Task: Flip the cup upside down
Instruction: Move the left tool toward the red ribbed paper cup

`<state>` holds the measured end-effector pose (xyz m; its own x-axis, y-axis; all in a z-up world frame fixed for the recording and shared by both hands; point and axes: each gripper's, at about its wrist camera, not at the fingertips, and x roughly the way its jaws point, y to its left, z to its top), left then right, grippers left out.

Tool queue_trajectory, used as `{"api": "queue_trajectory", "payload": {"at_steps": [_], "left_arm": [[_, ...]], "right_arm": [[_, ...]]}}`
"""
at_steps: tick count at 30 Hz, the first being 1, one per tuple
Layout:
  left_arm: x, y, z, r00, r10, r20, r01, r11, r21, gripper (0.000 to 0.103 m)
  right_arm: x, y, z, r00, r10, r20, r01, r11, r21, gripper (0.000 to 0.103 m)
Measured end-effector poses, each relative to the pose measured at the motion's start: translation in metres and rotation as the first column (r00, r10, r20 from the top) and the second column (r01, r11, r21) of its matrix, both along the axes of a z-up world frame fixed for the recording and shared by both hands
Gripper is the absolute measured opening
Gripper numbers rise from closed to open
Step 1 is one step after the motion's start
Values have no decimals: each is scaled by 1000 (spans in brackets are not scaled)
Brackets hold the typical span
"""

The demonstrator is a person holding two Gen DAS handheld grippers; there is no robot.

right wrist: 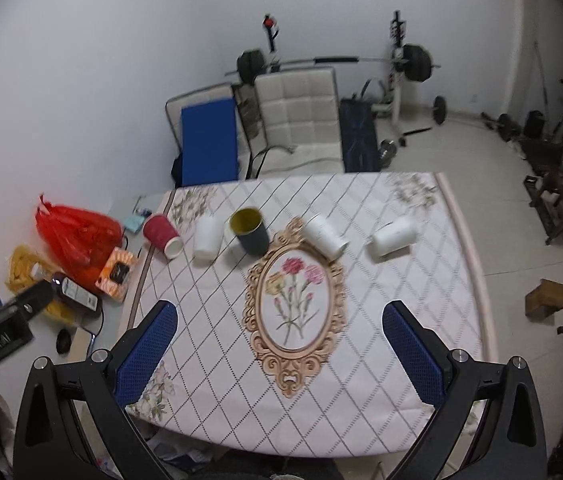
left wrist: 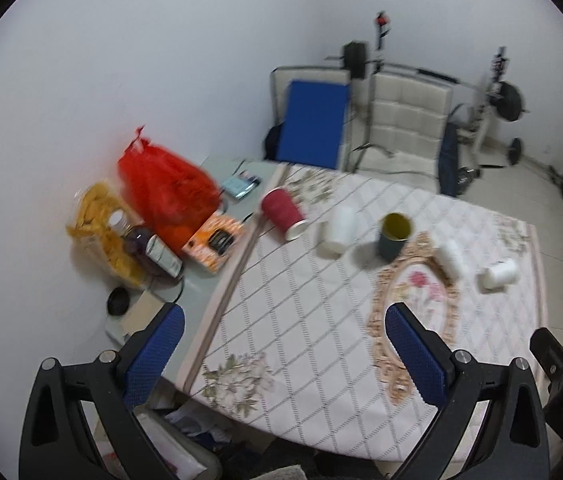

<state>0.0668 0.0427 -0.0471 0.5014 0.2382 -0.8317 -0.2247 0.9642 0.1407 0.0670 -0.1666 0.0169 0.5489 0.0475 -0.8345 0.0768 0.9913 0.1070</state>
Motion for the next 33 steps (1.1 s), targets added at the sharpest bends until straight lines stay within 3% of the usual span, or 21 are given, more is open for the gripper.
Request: {"api": "queue_trajectory", "payload": {"at_steps": [4,10,18,24,27,33], "left_arm": [[36,31,-39,995,44,-85,-41,999,31,103],[102,76,-100,974,54,-222,-51,999,17,103],[194,124,-179,932,37,-360,-40,999,-2,103],[253,153,-236,890,26,-455,-68,995,-76,103],[279,167,-261,860,23,-509,-113,983,-147,102],[320,183,-290,825,8,-565,-222,924,-312,98]], "right_arm": [[43,30,-53,997,36,-69,-36,999,0,103],[103,82,-137,979,60,-194,-64,998,-13,103],[176,139,-241,921,55,-385,-54,998,13,103],[219,173,-302,877,43,-478,-64,998,-27,103],[234,184,-324,856,30,-516,-70,996,-58,103],[257,197,-355,820,2,-573,-69,993,-96,103]]}}
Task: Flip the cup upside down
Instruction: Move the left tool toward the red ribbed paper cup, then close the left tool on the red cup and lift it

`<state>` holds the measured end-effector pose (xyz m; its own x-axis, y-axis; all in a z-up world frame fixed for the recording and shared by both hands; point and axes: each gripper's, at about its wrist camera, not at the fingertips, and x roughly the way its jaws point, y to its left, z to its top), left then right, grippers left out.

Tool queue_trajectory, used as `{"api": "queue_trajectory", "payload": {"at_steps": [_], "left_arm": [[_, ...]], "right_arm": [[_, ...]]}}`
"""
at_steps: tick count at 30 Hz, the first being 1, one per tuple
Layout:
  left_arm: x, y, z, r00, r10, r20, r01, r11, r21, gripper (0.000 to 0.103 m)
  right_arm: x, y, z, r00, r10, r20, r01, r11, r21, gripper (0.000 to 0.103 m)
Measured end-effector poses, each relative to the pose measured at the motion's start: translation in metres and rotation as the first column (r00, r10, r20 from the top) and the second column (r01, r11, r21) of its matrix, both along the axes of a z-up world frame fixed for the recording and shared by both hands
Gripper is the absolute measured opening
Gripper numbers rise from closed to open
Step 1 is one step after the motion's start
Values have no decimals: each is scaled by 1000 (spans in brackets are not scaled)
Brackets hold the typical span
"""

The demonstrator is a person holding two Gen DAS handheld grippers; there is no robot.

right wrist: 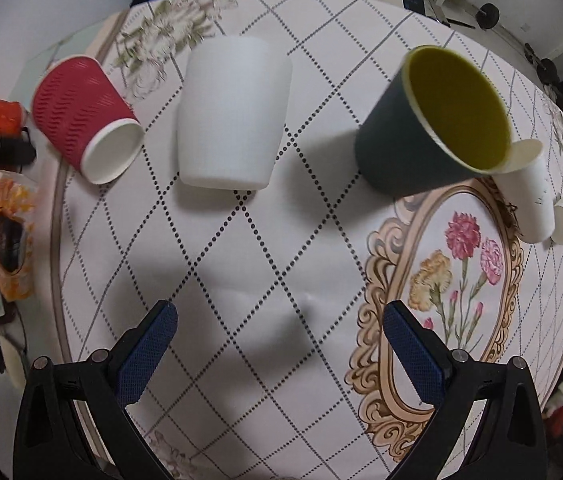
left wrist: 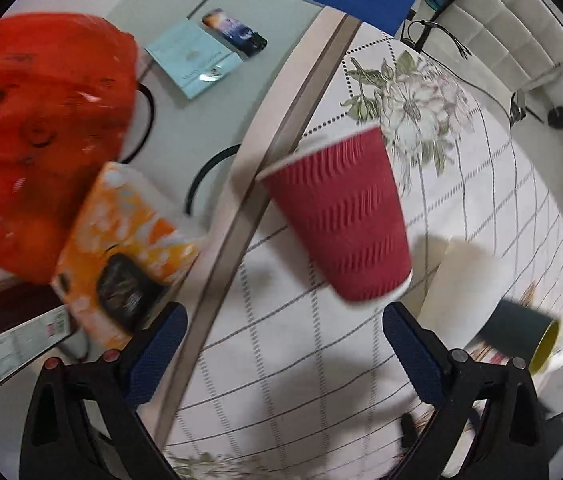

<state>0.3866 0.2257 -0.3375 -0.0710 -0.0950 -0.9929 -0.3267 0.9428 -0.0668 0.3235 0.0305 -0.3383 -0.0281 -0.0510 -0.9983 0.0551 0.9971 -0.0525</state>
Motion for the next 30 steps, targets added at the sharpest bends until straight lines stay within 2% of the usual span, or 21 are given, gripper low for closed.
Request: {"api": "queue_trajectory", "payload": {"at_steps": [1,6,12,19,20,23,30], "left_arm": [[7,2,-5,1000,18,-5,-18,999,-34,93],[31,3,-18,998,45,-32,-48,995,-84,92],[55,-12,-38,998,-19,-67,13,996,-93,92],[69,-28,-53,991,-112,-77,109,993,-42,92],[70,-30,-54,990,-125,-71,123,992,-32,86],[72,-38,-49,986,-163,-39,163,987,-2,84],[69,-66,-33,956,-292,18,289,953,94,83]], "right_arm": [[3,2,-4,1000,-1,-8,1,1000,-5,103],[13,7,-18,999,-12,-37,12,1000,-17,103],[19,8,-29,997,-32,-67,30,999,-22,103],[22,4,-29,995,-54,-79,51,998,-31,103],[23,4,-30,996,-55,-77,52,998,-32,103],[28,2,-30,995,-59,-77,56,998,-35,103],[26,-1,-25,996,-59,-73,57,998,-33,103]]}}
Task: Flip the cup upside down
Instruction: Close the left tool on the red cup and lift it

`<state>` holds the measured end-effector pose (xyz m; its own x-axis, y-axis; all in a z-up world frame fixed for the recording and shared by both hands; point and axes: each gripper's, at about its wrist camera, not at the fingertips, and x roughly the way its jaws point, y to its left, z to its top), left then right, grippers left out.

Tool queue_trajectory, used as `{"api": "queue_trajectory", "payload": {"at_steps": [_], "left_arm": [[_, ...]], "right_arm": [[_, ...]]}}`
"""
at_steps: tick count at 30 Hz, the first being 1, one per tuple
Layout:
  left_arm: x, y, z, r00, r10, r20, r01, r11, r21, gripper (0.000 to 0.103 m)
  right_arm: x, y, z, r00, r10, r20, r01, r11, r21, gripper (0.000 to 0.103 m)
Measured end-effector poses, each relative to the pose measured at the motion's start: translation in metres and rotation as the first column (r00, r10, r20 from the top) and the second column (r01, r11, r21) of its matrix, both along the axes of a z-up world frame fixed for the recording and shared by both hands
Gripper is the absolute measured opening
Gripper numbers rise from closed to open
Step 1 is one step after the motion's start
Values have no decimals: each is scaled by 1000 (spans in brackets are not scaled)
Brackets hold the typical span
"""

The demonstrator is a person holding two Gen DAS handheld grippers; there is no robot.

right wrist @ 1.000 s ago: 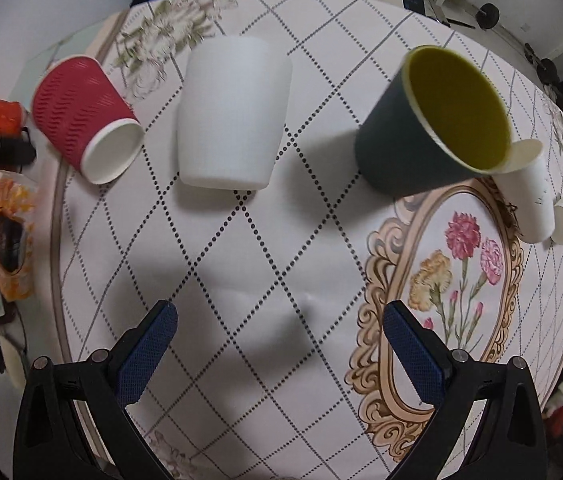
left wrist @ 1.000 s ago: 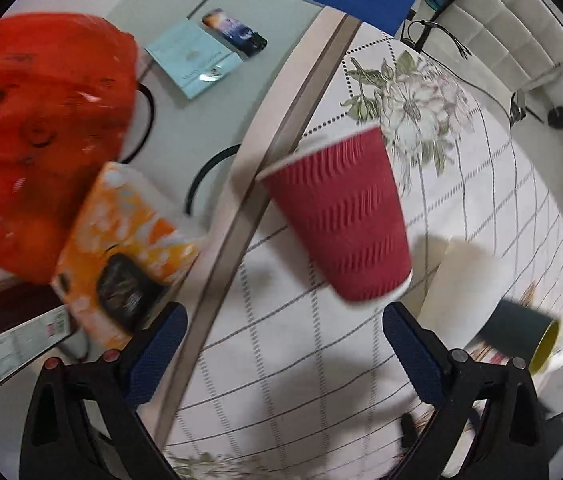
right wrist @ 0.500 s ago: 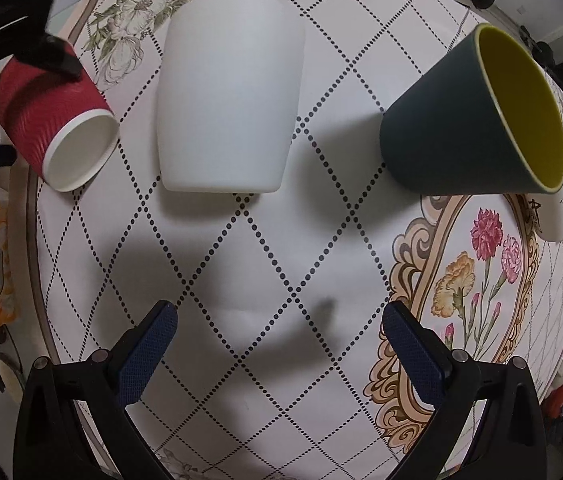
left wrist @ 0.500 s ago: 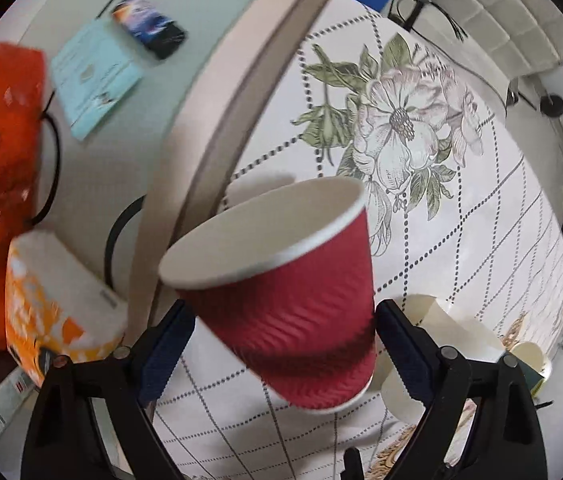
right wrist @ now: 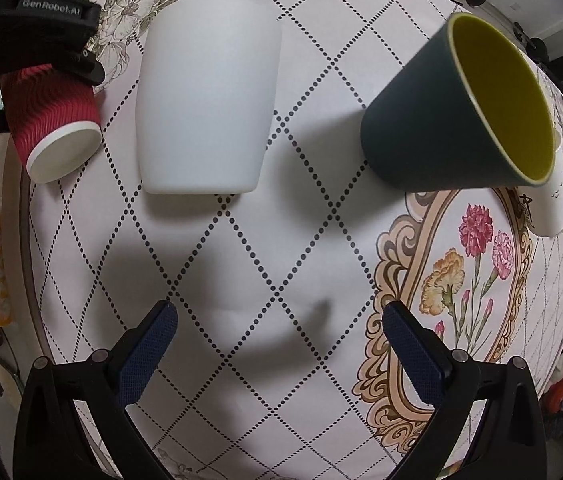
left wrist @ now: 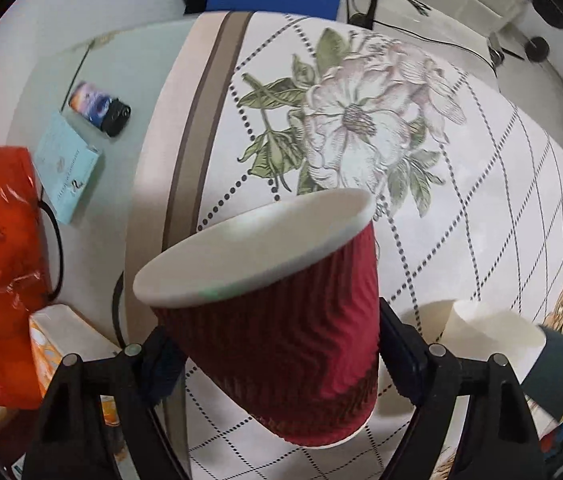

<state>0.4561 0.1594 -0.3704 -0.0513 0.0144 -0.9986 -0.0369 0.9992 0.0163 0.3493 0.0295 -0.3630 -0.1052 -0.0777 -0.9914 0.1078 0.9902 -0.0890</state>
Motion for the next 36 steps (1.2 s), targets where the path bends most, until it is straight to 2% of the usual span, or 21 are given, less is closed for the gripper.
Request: {"api": "queue_trajectory", "payload": {"at_steps": [7,18,22,28,29,31,36], "left_arm": [[-41,-19,35,997,-80,14,80,997,5,83],[-182,-55,63,985,-170,-31,170,986,1,83],[-241,-81,79,979,-200,-36,199,980,-8,83],[-292,-132,84,970,-238,-48,237,971,-31,83],[-278,-147,74,969,-243,-53,242,970,-35,83],[-291,-165,74,963,-262,-54,260,965,-41,83],[-286,-219,59,947,-312,-72,308,949,-64,83]], "right_arm": [[-23,-19,13,1000,7,10,-7,1000,18,103],[-95,-76,35,1000,6,7,-6,1000,24,103],[-126,-103,38,1000,7,-11,-7,1000,23,103],[-176,-146,42,999,1,-33,-1,1000,21,103],[-183,-153,42,999,-1,-37,2,1000,20,103],[-198,-169,43,999,-10,-44,11,1000,17,103],[-235,-216,43,997,-47,-61,47,999,3,103]]}}
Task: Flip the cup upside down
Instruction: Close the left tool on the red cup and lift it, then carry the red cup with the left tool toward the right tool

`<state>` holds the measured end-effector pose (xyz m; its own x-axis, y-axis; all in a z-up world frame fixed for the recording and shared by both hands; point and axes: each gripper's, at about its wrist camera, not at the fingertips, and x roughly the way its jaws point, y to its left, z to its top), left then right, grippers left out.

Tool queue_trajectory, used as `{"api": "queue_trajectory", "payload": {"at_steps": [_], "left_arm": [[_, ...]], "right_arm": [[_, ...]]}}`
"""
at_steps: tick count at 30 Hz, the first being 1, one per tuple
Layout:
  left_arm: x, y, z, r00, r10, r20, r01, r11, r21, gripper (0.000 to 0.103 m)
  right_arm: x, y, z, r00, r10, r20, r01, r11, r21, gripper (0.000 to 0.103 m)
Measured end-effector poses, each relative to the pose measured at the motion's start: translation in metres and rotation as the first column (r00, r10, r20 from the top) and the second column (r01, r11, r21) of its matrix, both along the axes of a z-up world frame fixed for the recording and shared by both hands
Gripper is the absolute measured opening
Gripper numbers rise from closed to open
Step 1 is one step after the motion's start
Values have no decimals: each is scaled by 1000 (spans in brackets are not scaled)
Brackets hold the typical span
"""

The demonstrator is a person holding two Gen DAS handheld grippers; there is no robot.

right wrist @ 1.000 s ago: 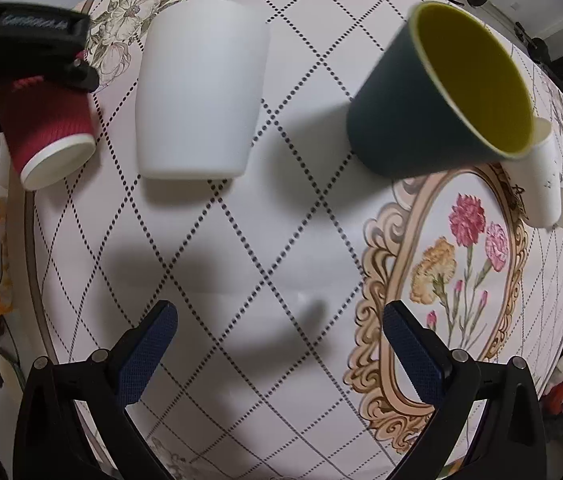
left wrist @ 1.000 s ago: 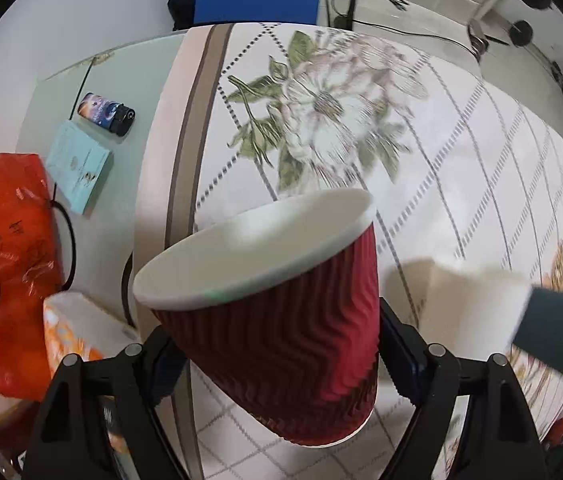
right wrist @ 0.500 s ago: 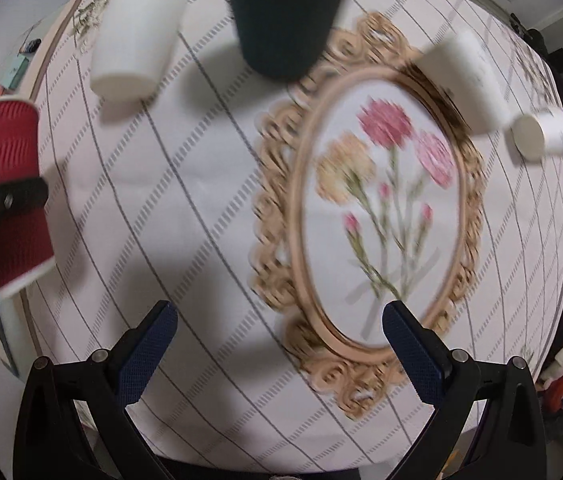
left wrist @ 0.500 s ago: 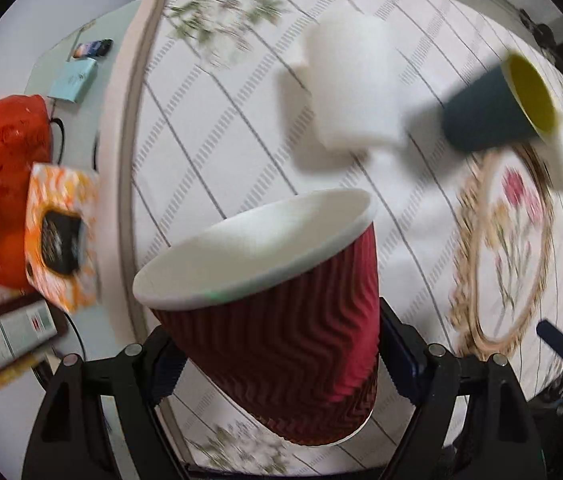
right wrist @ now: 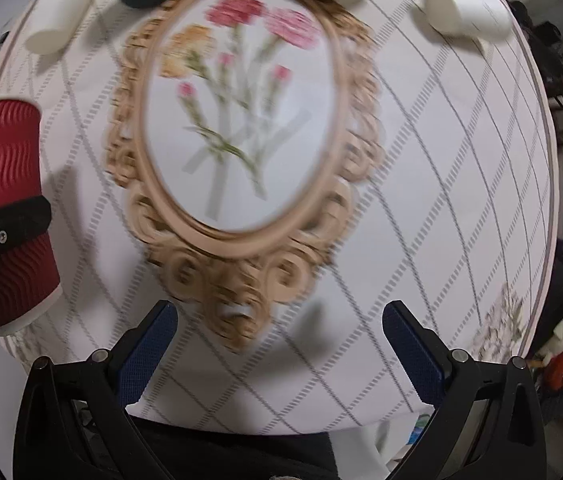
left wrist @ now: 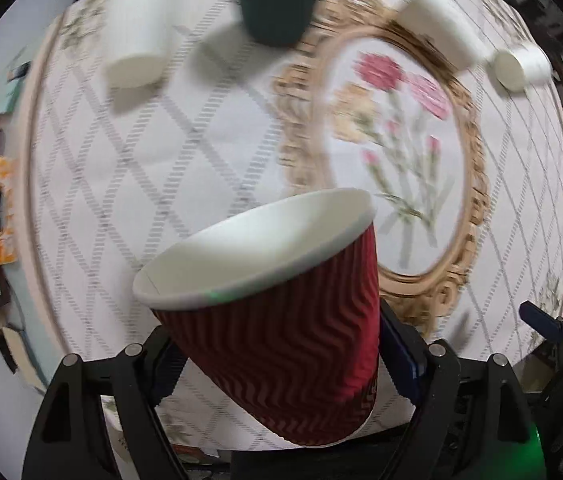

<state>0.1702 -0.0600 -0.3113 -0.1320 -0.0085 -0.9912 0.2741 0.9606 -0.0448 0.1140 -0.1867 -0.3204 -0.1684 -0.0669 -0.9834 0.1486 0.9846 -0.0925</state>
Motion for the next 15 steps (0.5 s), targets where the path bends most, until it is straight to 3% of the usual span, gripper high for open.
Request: {"api": "queue_trajectory", "payload": {"at_steps": [8,15], "left_arm": [[-2,-68,-41,992,-96,-81,98,995,21,83],[-7,-109,-72,989,-101,-112,107,993,50,83]], "right_arm": [[-35,-65,-3,998,-64,-18,64,998,-10,103],[-56,-110,-8,995,-100,-13,99,995,-9,103]]}}
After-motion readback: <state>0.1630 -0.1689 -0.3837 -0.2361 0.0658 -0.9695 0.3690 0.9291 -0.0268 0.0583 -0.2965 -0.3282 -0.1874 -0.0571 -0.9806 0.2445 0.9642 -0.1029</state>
